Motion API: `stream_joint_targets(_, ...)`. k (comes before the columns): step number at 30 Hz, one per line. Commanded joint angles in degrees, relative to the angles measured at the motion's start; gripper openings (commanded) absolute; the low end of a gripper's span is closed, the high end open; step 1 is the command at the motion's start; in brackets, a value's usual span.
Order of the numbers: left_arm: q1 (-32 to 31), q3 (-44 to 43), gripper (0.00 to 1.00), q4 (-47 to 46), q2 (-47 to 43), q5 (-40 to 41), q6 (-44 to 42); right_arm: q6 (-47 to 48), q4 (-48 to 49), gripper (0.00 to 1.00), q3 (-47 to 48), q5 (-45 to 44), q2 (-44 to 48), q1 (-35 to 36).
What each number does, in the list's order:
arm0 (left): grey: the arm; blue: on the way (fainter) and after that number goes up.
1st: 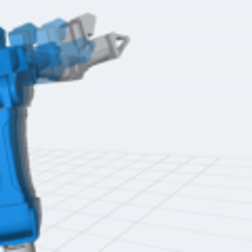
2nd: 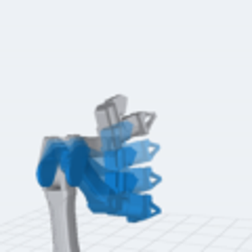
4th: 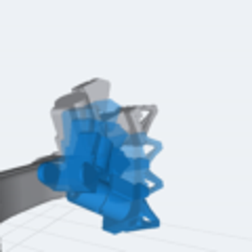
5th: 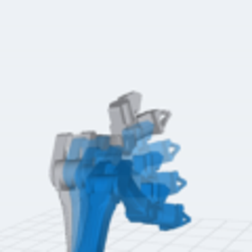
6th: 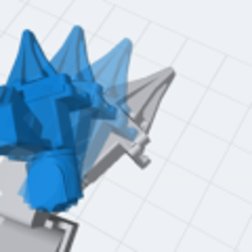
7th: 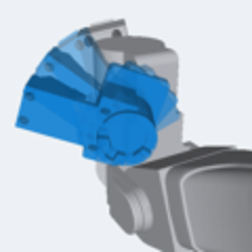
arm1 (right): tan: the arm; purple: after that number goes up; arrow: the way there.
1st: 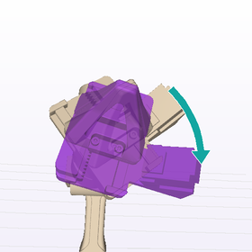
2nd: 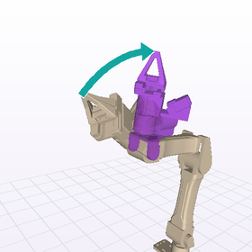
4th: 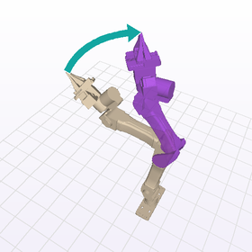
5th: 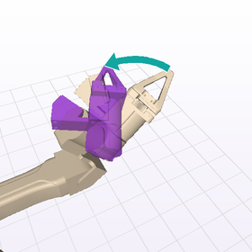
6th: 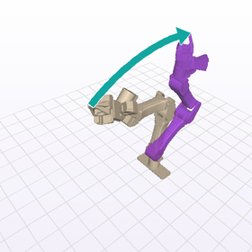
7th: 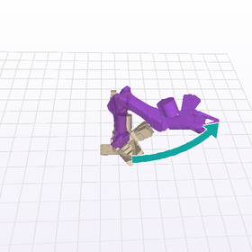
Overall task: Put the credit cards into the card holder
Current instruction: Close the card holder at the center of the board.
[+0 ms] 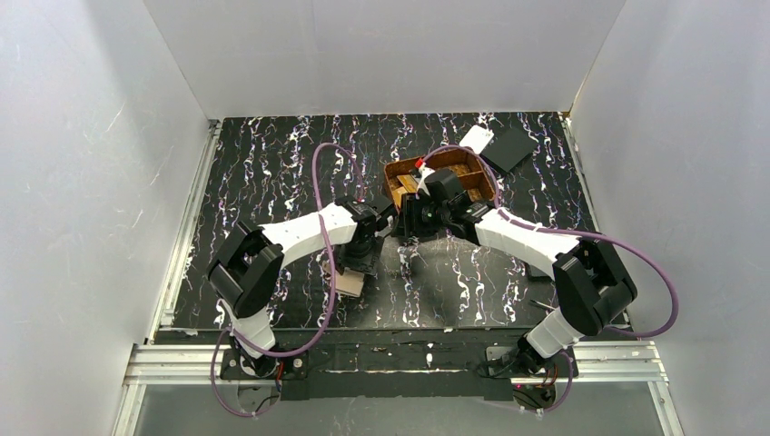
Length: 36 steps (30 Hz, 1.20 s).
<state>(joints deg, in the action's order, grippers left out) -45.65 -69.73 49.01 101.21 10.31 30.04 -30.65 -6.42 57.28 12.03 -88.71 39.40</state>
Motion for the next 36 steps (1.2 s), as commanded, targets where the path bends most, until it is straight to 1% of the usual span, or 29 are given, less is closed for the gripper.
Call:
stream_joint_targets(1, -0.2, -1.3, 0.59, -0.2, -6.2, -7.0, -0.4, 2.1, -1.6, 0.49, 1.2, -0.8, 2.3, 0.0)
stream_joint_targets(5, 0.8, -3.7, 0.64, 3.1, -12.9, -9.7, -1.2, 3.2, -3.4, 0.50, 1.8, -1.8, 3.1, -0.1)
stream_joint_targets(7, 3.2, -3.6, 0.65, 4.5, -17.9, -14.6, -2.2, 3.3, -3.1, 0.50, 1.4, -1.4, 3.5, 0.0)
stream_joint_targets(8, 5.3, -3.1, 0.66, 5.0, -19.9, -16.1, -3.0, 3.3, -2.9, 0.51, 1.4, -0.9, 3.5, 0.0)
stream_joint_targets(9, 7.6, -2.4, 0.66, 5.7, -21.8, -19.4, -3.9, 3.3, -2.3, 0.51, 1.3, -0.1, 3.3, -0.1)
stream_joint_targets(12, 17.8, 2.1, 0.66, 5.4, -27.0, -24.3, -6.4, 2.5, 0.6, 0.52, 1.6, 3.5, 1.5, 1.5)
stream_joint_targets(14, 23.0, 5.0, 0.66, 4.2, -27.0, -29.3, -8.2, 1.3, 3.2, 0.53, 2.3, 5.4, -0.9, 4.3)
stream_joint_targets(15, 24.6, 5.8, 0.66, 3.9, -25.7, -31.4, -9.2, -0.5, 5.4, 0.53, 2.1, 8.1, -2.8, 5.3)
stream_joint_targets(16, 26.0, 6.3, 0.64, 3.8, -23.8, -31.9, -9.8, -2.7, 9.5, 0.53, 1.6, 10.4, -3.9, 6.0)
stream_joint_targets(18, 28.5, 7.7, 0.59, 2.6, -20.6, -33.4, -10.2, -6.4, 15.7, 0.49, 1.0, 12.9, -7.5, 7.3)
stream_joint_targets(20, 30.8, 10.1, 0.54, -1.5, -19.5, -36.0, -9.5, -7.3, 18.2, 0.44, 1.5, 13.1, -10.4, 8.5)
stream_joint_targets(23, 31.8, 11.6, 0.51, -4.9, -18.7, -37.7, -9.1, -9.9, 21.8, 0.29, 3.0, 17.5, -15.7, 8.8)
stream_joint_targets(24, 31.8, 11.9, 0.50, -5.2, -18.1, -38.1, -9.4, -10.5, 22.6, 0.27, 3.3, 18.1, -16.7, 9.1)
stream_joint_targets(26, 31.9, 12.6, 0.49, -5.5, -17.4, -37.9, -9.9, -10.1, 22.8, 0.25, 3.7, 17.8, -17.9, 9.8)
stream_joint_targets(29, 31.9, 13.6, 0.48, -5.7, -16.7, -35.1, -10.9, -8.6, 21.5, 0.23, 4.6, 17.4, -19.4, 10.0)
stream_joint_targets(34, 31.9, 13.2, 0.31, -6.1, -13.8, -32.1, -14.2, -8.3, 21.5, 0.19, 4.8, 18.3, -21.5, 10.0)
stream_joint_targets(36, 31.9, 13.2, 0.30, -6.0, -13.4, -29.8, -15.3, -8.3, 21.5, 0.18, 5.0, 18.4, -21.9, 10.1)
